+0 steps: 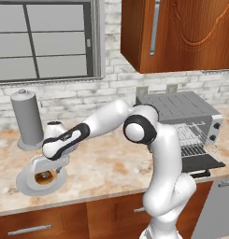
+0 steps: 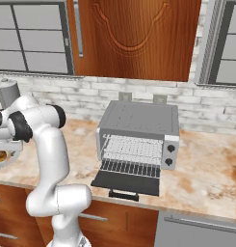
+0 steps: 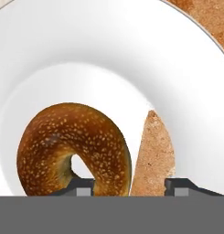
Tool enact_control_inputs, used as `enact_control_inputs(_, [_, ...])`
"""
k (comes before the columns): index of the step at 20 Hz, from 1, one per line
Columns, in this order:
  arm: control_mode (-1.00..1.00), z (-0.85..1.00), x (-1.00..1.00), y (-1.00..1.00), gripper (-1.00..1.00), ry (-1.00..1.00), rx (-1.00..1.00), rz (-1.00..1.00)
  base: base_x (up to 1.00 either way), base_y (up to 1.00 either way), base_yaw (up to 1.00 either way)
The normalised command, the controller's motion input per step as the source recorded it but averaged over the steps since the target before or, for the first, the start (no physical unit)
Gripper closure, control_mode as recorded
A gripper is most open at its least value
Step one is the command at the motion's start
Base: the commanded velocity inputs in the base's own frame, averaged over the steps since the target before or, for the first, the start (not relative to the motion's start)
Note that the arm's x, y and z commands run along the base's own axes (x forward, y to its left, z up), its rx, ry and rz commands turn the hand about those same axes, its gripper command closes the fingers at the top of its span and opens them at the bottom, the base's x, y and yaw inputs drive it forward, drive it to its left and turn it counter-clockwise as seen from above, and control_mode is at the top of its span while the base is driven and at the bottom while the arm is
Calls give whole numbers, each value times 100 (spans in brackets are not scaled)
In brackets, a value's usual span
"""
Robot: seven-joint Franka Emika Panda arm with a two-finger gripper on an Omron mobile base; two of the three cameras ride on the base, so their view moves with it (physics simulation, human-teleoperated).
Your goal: Pick up the bagel from the plate, place it on the toaster oven rack, close the door, and set the timer.
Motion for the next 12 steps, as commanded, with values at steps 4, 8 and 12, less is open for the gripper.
enact_control_inputs(4, [-100,-14,-34,-5,100,0,0,0,0,0,0])
enact_control_inputs(8, [-100,2,-51,-9,100,0,4,0,0,0,0])
enact_control_inputs(12, [-100,73,-34,-7,100,-8,10,0,0,0,0])
